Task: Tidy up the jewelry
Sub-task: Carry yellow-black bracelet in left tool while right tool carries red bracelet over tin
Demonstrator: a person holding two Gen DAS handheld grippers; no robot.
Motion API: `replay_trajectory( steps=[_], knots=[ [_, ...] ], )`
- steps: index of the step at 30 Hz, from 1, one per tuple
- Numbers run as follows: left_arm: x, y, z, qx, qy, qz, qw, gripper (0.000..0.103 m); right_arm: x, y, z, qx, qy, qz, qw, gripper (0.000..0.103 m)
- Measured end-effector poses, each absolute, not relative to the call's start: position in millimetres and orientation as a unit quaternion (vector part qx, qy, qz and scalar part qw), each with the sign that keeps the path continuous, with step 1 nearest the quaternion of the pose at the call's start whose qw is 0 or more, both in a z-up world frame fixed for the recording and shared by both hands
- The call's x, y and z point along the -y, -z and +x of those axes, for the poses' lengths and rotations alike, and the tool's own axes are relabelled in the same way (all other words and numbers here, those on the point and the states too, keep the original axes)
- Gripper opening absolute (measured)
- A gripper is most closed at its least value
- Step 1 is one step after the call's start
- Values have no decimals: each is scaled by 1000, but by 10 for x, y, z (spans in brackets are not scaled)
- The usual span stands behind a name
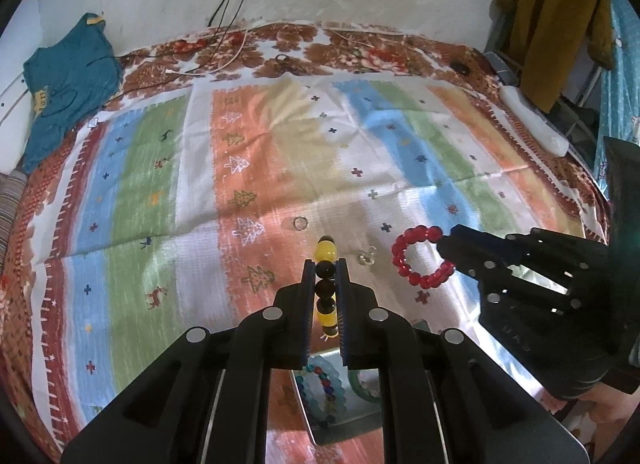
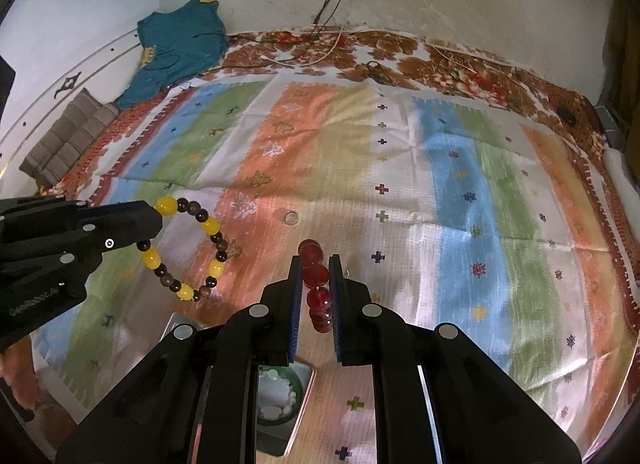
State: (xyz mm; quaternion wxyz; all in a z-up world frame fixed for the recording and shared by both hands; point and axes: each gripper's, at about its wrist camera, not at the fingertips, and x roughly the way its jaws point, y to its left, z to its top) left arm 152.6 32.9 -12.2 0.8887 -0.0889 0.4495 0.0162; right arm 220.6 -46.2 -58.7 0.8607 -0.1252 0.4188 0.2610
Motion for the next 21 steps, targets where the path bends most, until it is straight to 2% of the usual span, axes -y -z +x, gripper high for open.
replay_trajectory(
  steps=[21],
  knots=[
    [-121, -32, 1052, -426, 0, -82, 901, 9, 605, 466, 1738, -407, -284, -119, 860, 14]
  ],
)
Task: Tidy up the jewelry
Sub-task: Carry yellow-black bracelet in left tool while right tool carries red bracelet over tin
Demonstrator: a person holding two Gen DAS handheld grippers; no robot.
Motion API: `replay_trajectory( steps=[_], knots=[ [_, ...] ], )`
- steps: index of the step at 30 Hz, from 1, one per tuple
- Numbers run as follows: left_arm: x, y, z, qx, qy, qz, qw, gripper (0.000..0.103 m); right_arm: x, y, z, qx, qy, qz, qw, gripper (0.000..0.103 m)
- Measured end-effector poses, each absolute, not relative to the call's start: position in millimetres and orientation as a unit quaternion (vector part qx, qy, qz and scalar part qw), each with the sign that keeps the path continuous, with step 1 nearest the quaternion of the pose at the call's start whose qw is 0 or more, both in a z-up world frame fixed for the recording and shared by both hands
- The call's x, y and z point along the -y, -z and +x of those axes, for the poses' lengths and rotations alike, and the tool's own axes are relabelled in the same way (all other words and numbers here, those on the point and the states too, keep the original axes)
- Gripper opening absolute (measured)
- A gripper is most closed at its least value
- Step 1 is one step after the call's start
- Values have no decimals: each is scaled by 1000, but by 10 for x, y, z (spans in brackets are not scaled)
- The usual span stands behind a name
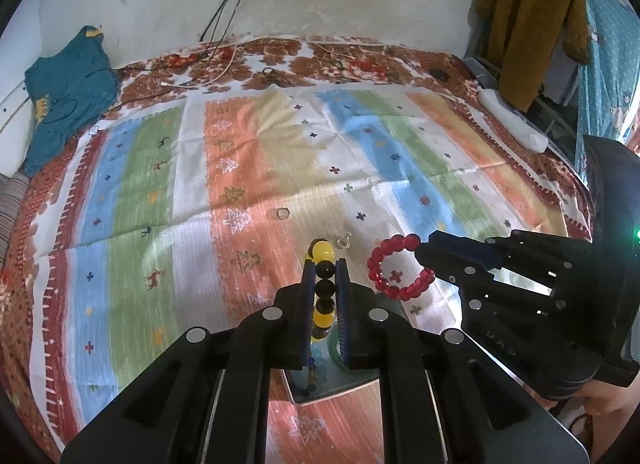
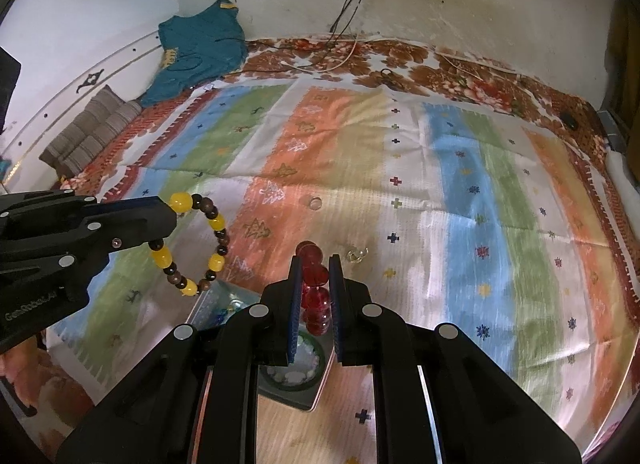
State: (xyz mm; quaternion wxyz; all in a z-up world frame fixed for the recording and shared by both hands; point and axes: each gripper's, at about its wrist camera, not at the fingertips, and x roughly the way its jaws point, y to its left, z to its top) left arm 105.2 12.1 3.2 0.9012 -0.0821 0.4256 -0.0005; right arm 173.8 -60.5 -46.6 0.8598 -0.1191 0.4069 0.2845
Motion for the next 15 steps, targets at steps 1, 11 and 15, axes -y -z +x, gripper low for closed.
replay_trajectory(
  steps=[1, 11, 15],
  knots=[
    [-107, -35, 1028, -425, 0, -80, 902, 9, 617, 466, 1711, -407, -285, -119, 860, 14],
    [-23, -57, 852, -418, 9, -78, 905, 9, 672, 474, 1497, -407, -294, -120, 857, 14],
    [18, -71, 779, -415, 13, -76, 907, 9, 669, 480, 1428, -403, -292, -124, 858, 14]
  ],
)
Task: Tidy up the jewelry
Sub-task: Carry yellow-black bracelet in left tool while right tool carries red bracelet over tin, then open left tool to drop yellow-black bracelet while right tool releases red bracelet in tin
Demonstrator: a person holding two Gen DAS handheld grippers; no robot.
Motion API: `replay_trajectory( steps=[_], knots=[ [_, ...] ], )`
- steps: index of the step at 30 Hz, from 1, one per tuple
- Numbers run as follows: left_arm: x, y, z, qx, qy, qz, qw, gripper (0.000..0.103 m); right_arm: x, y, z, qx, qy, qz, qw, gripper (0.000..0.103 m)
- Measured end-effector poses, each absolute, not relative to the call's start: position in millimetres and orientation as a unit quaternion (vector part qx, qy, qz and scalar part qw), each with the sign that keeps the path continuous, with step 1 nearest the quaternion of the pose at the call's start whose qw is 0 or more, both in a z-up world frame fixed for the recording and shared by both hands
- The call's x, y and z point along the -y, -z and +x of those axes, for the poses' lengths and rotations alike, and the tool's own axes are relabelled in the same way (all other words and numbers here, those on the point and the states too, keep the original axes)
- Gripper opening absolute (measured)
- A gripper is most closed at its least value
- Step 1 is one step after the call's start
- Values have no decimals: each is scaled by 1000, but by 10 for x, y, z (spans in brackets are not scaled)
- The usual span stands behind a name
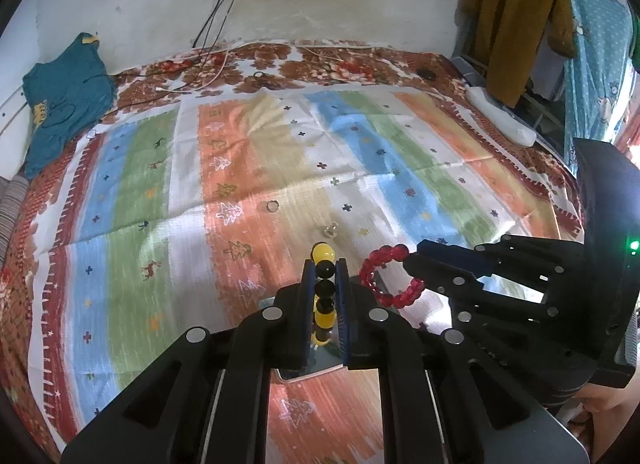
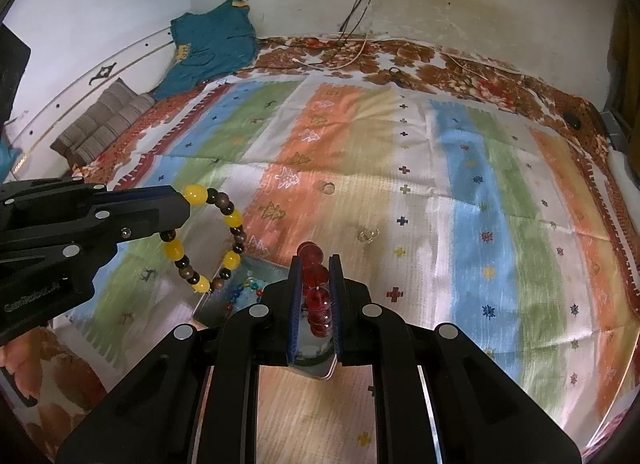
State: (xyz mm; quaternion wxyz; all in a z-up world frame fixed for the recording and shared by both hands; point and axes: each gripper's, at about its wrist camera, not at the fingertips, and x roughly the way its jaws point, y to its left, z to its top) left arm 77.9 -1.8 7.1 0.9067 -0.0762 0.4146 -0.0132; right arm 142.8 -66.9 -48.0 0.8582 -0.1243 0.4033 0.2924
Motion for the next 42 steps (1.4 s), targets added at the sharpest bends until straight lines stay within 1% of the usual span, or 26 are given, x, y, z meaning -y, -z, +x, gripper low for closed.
replay_trajectory(
  steps=[11, 14, 16, 17, 18, 19, 22, 24, 29, 32, 35, 42],
  knots=[
    [44, -74, 667, -412, 14, -76, 908, 10, 637, 527, 1262, -403, -309, -141, 850, 14],
    [13, -78, 638, -415, -2, -80, 906, 11, 655, 517, 1273, -404, -305, -137, 851, 14],
    [-31, -81, 624, -416, -13, -84, 905, 18, 665, 523, 1297, -406, -297, -139, 853, 15],
    [-52, -78, 626, -417, -18, -86, 905, 25, 670, 534, 1311, -409, -293, -141, 853, 19],
    [-74, -72, 630, -419, -22, -88, 903, 27, 680, 551, 1330, -413, -288, -142, 852, 27],
    [-85, -64, 633, -421, -24, -89, 902, 27, 691, 565, 1332, -414, -285, -141, 853, 30],
    [-112, -43, 662, -424, -29, -92, 901, 34, 715, 582, 1373, -422, -281, -135, 852, 31],
    [-121, -24, 691, -426, -33, -91, 900, 40, 736, 594, 1416, -427, -275, -128, 852, 36],
    [-221, 58, 808, -438, -52, -99, 892, 47, 744, 641, 1533, -437, -264, -120, 851, 45],
    [-293, 86, 871, -441, -62, -110, 889, 52, 731, 674, 1597, -444, -260, -117, 849, 47],
    [-323, 104, 928, -442, -71, -114, 887, 55, 710, 690, 1649, -448, -258, -118, 848, 51],
    [-273, 166, 1142, -450, -74, -98, 885, 64, 637, 765, 1769, -461, -260, -125, 839, 58]
  ],
)
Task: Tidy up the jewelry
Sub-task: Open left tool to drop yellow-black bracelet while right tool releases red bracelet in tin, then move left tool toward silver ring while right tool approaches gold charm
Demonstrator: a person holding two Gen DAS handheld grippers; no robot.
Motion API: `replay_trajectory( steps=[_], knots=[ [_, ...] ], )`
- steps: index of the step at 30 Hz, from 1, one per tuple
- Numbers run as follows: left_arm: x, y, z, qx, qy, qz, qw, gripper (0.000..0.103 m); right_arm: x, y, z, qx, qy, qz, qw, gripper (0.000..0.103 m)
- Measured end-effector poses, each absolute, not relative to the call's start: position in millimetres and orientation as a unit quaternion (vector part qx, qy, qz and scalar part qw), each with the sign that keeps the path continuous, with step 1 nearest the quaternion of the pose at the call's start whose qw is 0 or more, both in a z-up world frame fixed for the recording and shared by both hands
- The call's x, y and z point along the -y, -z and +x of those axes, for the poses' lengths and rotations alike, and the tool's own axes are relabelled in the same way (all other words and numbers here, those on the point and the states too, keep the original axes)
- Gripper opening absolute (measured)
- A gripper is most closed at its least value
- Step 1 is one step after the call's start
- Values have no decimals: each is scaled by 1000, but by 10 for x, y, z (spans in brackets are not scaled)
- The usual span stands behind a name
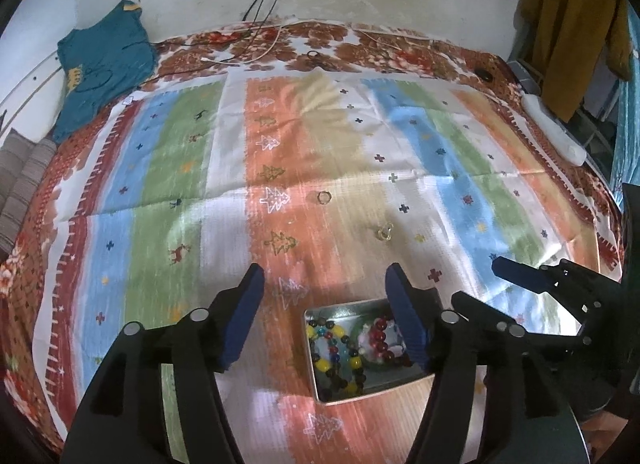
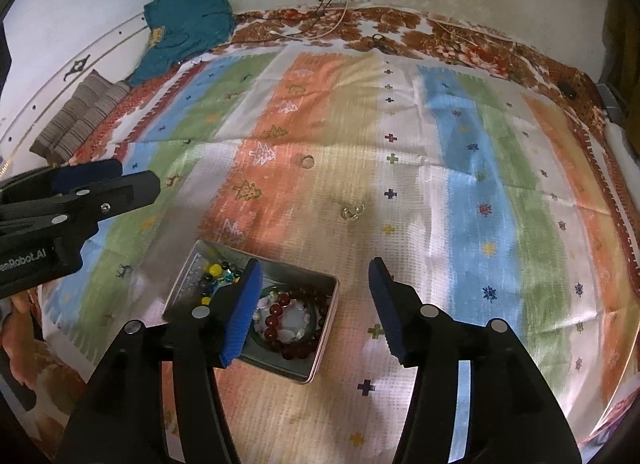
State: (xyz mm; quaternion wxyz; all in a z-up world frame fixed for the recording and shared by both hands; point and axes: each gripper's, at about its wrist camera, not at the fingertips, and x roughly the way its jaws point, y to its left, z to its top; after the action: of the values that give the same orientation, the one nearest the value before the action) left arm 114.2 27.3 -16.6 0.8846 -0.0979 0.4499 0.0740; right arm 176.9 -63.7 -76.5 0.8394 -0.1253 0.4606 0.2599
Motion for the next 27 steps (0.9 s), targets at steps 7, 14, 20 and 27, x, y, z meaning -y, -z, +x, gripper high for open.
replay_trajectory(
  steps=[7, 14, 20, 27],
  knots=[
    [-289, 234, 1369, -459, -74, -93, 880, 64, 616, 827, 1901, -474, -256, -123, 834, 59],
    [-360, 367, 1576, -474, -82, -96, 872, 64, 600, 869, 2016, -480, -257, -120, 830, 61],
    [-390, 411, 1718, -478, -81, -103, 869, 64, 561, 936, 2137, -490, -257, -123, 824, 61],
    [-407, 571, 1914, -498, -78, -99, 858, 64, 545, 1042, 2299, -505, -253, -122, 816, 61]
  ],
)
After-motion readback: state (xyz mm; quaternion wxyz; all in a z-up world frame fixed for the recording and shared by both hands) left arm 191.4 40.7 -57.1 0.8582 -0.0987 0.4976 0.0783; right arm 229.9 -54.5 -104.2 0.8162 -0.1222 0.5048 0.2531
